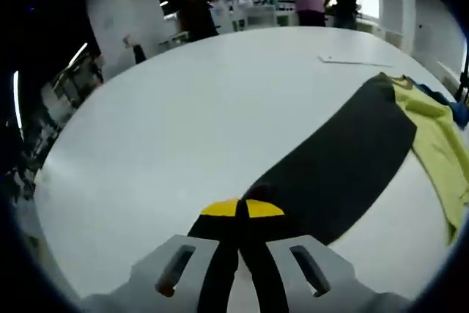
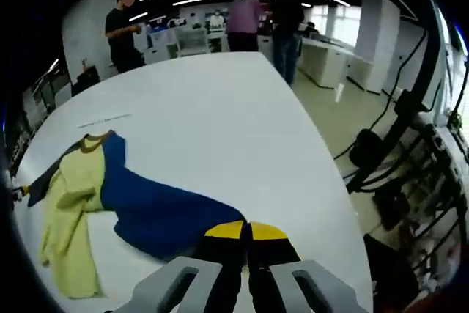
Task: Fold the garment on the visible template until the final outline fits inside the template.
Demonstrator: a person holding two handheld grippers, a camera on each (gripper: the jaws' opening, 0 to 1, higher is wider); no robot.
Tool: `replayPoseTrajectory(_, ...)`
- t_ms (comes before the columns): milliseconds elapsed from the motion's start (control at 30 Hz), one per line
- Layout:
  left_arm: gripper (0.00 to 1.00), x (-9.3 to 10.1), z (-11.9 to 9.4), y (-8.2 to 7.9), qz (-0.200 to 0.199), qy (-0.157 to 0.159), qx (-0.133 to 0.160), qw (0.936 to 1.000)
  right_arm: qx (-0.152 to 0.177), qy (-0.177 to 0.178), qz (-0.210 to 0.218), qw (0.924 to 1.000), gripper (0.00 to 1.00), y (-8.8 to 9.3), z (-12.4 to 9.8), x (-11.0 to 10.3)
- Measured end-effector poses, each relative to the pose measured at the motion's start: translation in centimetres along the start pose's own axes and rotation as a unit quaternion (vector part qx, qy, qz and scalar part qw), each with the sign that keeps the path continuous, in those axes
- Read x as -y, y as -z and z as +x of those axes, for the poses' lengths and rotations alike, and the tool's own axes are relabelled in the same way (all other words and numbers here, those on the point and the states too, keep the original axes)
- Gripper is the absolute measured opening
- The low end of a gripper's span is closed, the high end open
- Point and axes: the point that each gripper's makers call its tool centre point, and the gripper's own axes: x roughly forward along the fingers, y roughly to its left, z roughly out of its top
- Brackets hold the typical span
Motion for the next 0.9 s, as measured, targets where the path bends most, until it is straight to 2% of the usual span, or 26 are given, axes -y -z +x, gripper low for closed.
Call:
replayPoseTrajectory(233, 0.0, -0.7, 0.5, -0.1, 0.031, -0.008, -0.014, 0.9994, -0.027, 0.022, -0.037, 0.9987, 0.0, 0.2, 1.3, 1.8)
replayPoseTrajectory(400, 0.0, -1.3, 0.7, -0.5, 0.012, -0.007, -0.015, 0.9998, -0.043, 0.047, -0.056, 0.9964, 0.0, 0.4, 2.3, 3.8)
replayPoseTrajectory(500, 0.0, -1.6, 0.8, -0.7, 0.025, -0.012, -0.018, 0.9995, -0.034, 0.046, -0.057, 0.9967, 0.0, 0.0, 2.8, 4.1)
replayPoseTrajectory(567, 0.0, -1.9, 0.9, -0.7, 0.032, -0.015, -0.022, 0.9992, -0.02, 0.042, -0.043, 0.998, 0.0, -0.6, 3.0, 4.3)
replayPoseTrajectory(667, 0.0, -2.3, 0.9, -0.7, 0.035, -0.018, -0.024, 0.9989, -0.03, 0.06, -0.082, 0.9944, 0.0, -0.8, 3.5, 5.4)
replayPoseTrajectory(800, 0.0, -2.6, 1.2, -0.8, 0.035, -0.021, -0.029, 0.9987, -0.03, 0.057, -0.065, 0.9958, 0.0, -1.1, 4.0, 5.6)
replayPoseTrajectory(900, 0.0, -2.6, 1.5, -1.0, 0.04, -0.023, -0.032, 0.9984, -0.037, 0.062, -0.067, 0.9951, 0.0, -1.2, 4.4, 6.0)
